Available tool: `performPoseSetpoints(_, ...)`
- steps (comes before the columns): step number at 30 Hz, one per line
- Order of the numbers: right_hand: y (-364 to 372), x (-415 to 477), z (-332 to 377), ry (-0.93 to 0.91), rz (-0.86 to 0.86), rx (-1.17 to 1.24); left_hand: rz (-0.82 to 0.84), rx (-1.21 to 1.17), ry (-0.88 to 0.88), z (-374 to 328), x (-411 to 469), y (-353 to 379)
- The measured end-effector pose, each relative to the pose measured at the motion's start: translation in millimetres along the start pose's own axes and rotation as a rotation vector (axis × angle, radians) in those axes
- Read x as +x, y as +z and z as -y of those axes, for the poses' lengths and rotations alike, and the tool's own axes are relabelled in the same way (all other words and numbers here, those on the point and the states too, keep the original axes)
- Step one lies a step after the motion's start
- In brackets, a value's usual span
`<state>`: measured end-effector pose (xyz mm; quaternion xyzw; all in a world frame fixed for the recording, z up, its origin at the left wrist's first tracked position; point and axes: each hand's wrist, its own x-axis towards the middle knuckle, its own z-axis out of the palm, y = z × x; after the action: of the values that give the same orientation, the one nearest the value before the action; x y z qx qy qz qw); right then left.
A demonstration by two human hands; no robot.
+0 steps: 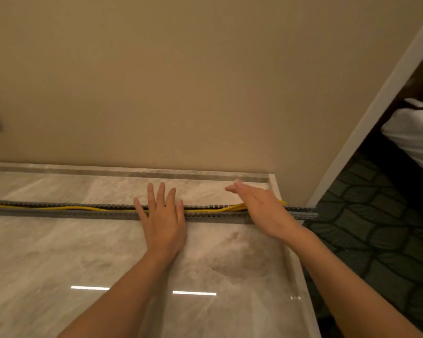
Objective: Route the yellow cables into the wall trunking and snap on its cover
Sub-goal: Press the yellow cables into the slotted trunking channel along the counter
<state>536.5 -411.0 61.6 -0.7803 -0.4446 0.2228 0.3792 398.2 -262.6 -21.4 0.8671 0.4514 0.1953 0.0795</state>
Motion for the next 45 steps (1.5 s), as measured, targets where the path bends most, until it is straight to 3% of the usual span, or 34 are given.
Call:
performPoseSetpoints(6,-83,8,-37,0.183,-0.074,0.265,0.149,0.001,0.124,-66,-12,18)
performPoseSetpoints(11,-117,9,-111,0.413,-0.073,0.571,0.123,0.036,0.125,-68,-19,25)
performPoseSetpoints(17,-77,2,-194,0.561,0.025,0.788,0.111,0.039,0.107,-69,-18,25)
performPoseSetpoints(21,-41,1,-216,0.658,-0.032,0.879,0.108,0.042,0.109,-69,-17,25)
performPoseSetpoints(25,-27,0,-219,0.655,0.028,0.949,0.095,0.030,0.120,-69,-17,25)
performPoseSetpoints(30,-47,0,-210,0.661,-0.161,0.965,0.095,0.023,0.120,-69,-17,25)
performPoseSetpoints(34,-67,5,-195,0.557,-0.324,0.912,0.109,0.037,0.122,-69,-17,25)
performPoseSetpoints(38,-76,7,-177,0.326,-0.484,0.841,0.117,0.040,0.125,-68,-17,27)
performPoseSetpoints(45,-73,-13,-177,0.191,-0.568,0.570,0.114,0.031,0.128,-67,-16,29)
